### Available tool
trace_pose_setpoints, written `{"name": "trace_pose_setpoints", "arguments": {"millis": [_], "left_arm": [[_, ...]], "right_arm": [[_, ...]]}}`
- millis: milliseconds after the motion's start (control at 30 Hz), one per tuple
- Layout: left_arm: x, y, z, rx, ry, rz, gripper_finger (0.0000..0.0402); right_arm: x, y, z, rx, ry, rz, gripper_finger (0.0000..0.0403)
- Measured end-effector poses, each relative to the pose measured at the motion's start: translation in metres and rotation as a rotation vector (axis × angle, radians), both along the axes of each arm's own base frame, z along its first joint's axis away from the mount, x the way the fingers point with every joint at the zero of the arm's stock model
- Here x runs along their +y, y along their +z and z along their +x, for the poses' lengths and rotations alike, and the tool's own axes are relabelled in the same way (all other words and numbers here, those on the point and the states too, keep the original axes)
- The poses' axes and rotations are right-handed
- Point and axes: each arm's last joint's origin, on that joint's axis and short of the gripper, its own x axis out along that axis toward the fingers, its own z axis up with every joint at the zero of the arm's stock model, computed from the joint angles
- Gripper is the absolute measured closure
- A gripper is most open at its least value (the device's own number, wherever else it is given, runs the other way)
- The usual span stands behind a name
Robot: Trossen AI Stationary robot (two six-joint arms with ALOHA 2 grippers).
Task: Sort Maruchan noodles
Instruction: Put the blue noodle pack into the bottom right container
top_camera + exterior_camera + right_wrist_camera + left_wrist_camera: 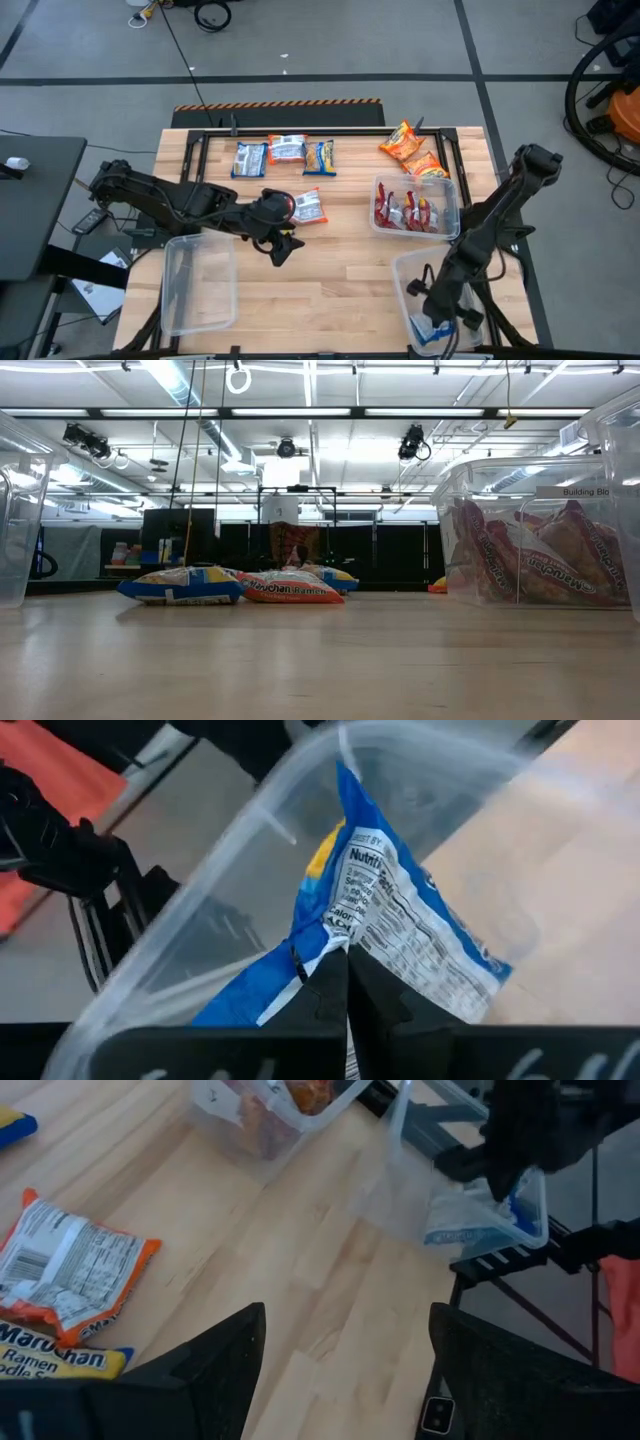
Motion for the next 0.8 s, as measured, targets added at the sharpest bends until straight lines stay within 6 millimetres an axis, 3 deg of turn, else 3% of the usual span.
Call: {"name": "trace_pose_setpoints", "arguments": {"millis": [100, 233, 433, 800], "left_arm": [[0.000, 0.000, 0.000, -0.003, -0.004, -0.011, 0.0115], [-0.001, 0.001, 0.000, -0.007, -0.014, -0.016, 0.0115], [0.003, 0.002, 0.000, -0.008, -0.018, -0.016, 0.0115], [0.014, 0.002, 0.004, -0.007, -0.022, 0.037, 0.0115]], "right_arm": [[0.005, -0.015, 0.000, 0.094, 0.022, 0.063, 0.0400], [0.009, -0.020, 0.000, 0.140, 0.030, 0.083, 0.0400], [0.008, -0.016, 0.002, 0.117, -0.028, 0.072, 0.0385], [0.002, -0.001, -0.002, 0.073, -0.066, 0.099, 0.0319]]}}
